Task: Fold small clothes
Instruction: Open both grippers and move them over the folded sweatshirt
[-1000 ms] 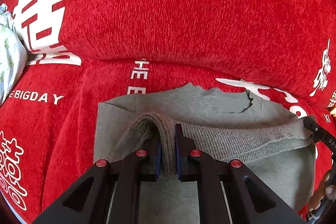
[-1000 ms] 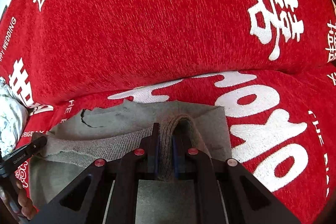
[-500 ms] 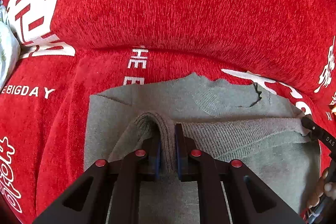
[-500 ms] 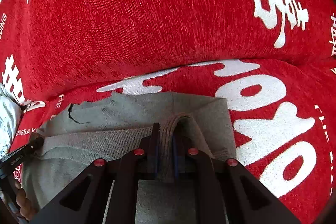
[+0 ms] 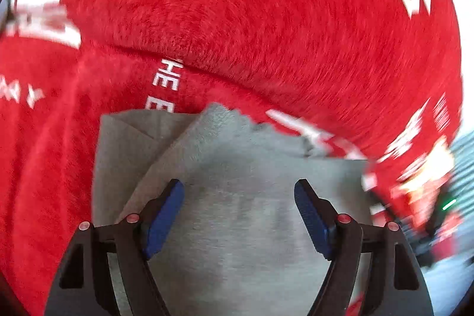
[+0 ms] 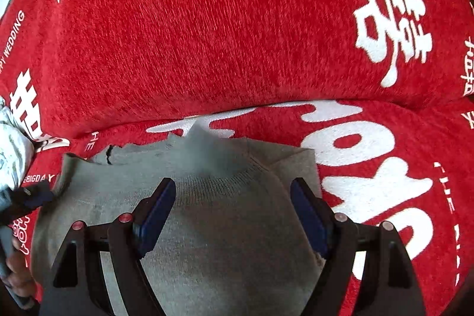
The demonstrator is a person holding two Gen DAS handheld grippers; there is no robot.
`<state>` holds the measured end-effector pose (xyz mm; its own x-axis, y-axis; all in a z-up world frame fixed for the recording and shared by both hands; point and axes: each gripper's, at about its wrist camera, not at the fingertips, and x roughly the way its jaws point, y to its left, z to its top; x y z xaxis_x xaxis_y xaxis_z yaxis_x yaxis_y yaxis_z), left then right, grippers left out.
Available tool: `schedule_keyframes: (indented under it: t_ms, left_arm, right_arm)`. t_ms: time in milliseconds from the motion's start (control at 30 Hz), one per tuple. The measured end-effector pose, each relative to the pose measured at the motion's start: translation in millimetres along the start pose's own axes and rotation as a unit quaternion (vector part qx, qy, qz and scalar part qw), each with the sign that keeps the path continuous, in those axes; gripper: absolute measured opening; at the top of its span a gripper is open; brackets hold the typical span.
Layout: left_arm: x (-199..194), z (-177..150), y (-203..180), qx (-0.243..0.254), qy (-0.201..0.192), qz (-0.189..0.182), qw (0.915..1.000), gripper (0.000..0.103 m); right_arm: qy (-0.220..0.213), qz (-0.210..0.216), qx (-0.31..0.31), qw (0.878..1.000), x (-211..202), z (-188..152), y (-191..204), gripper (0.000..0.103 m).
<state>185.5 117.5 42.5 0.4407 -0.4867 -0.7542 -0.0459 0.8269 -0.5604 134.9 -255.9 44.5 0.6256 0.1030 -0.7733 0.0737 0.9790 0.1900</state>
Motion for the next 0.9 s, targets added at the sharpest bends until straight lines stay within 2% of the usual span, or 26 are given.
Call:
schedule_keyframes:
  t_ms: [67, 200, 267, 300, 400, 500, 667, 767, 900]
  left_arm:
    - [-5, 2, 6, -0.016, -0.010, 0.002, 0.9998, 0.078]
    - [10, -2, -18, 0.052, -0.005, 0.075, 0.9958, 0.078]
    - [24, -6, -34, 0.095, -0.004, 0.105, 0.9899, 0.078]
    - [35, -8, -43, 0.124, -0.007, 0.138, 0.9825, 0.078]
    - [56, -4, -40, 0.150, -0.005, 0.198, 0.9687, 0.078]
    - [64, 2, -21, 0.130, -0.003, 0.204, 0.9703, 0.078]
    - [64, -3, -25, 0.149, -0.011, 0.216, 0.9649, 0.078]
    - [51, -9, -34, 0.144, -0.024, 0.216, 0.9654, 0.078]
    - [23, -32, -45, 0.156, -0.048, 0.202, 0.9657, 0.078]
  right_arm:
    - [-0.001, 0.002, -0.008, 1.000, -2, -1, 3, 0.082]
    - [0.007, 0.007, -0.050, 0.999, 7, 0, 23, 0.082]
    - [0.020, 0.013, -0.064, 0.998, 18, 0, 33, 0.082]
    - [0.028, 0.012, -0.070, 0.997, 26, 1, 36, 0.082]
    - [0.055, -0.001, -0.078, 0.995, 48, 1, 37, 0.082]
    - [0.065, -0.026, -0.076, 0.995, 61, 0, 28, 0.082]
    - [0.057, -0.028, -0.068, 0.996, 60, -2, 22, 0.082]
    - [0.046, -0.045, -0.073, 0.995, 44, -6, 27, 0.082]
    - [0.015, -0.034, -0.080, 0.996, 7, -22, 35, 0.083]
